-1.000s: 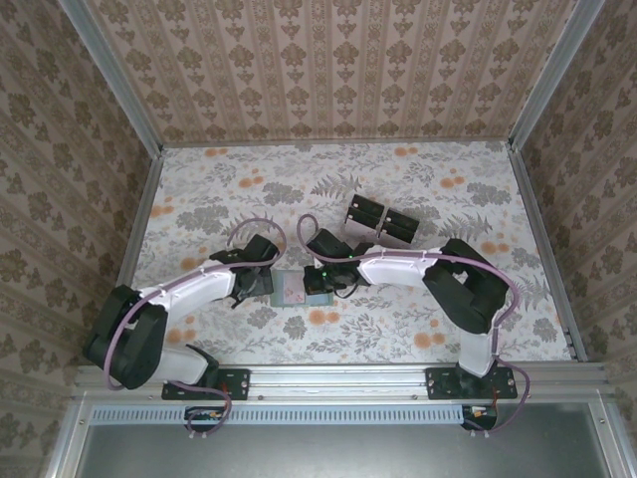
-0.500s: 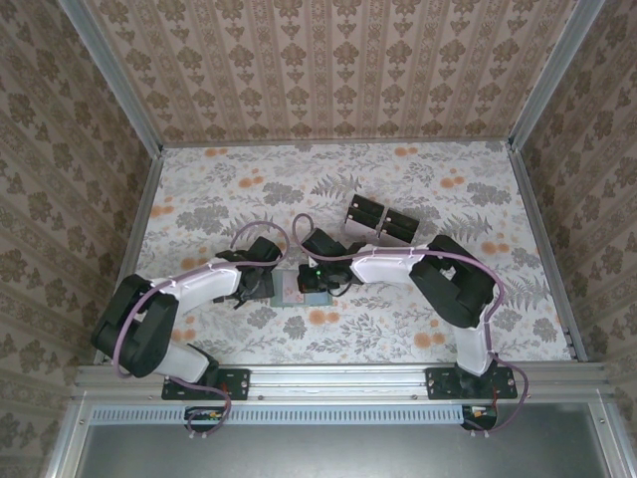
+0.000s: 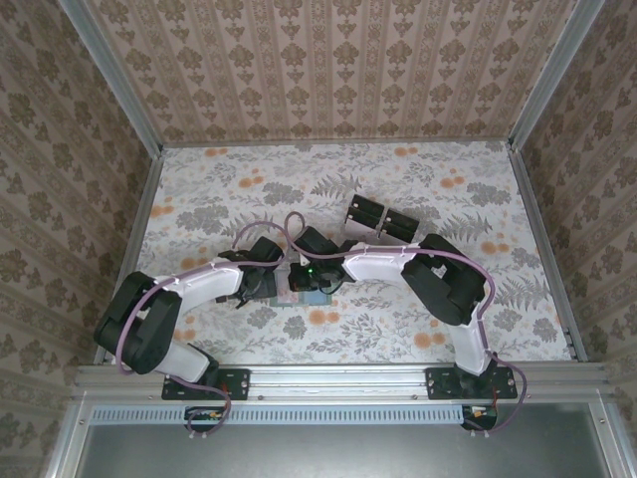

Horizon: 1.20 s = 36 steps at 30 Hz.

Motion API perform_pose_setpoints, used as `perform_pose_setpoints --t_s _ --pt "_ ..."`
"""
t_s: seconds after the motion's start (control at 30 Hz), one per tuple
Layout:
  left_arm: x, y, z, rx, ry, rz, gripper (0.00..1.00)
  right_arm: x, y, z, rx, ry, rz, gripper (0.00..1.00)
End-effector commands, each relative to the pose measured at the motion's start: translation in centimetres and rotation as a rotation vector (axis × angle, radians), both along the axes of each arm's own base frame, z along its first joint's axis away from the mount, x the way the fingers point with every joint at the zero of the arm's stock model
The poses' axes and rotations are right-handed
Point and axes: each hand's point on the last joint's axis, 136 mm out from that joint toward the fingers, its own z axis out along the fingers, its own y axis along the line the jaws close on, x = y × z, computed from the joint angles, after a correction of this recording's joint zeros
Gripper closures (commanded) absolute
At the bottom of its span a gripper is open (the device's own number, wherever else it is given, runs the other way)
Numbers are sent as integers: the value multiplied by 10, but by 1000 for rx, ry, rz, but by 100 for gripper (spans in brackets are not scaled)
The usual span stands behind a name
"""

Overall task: Put the credit cards into the card holder
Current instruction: Flip over the card slot on the card holder.

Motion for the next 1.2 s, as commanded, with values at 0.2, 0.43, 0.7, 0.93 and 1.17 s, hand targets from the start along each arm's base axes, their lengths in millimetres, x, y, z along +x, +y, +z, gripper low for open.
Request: perform_pose_setpoints --t_s 0.2,0.43,0.7,0.93,1.17 --pt "-3 9 11 1 -12 30 0 2 -14 39 24 -75 -29 97" --pt "-2 20 13 12 -14 60 0 1 -29 27 -36 -72 -52 98" --pt "-2 27 5 46 6 77 0 -1 -28 7 -64 -48 -47 99" --pt "-1 27 1 60 24 79 0 1 -24 -3 -73 -34 -38 99" --pt "-1 26 1 61 29 78 0 1 -19 -9 -68 -21 -27 100"
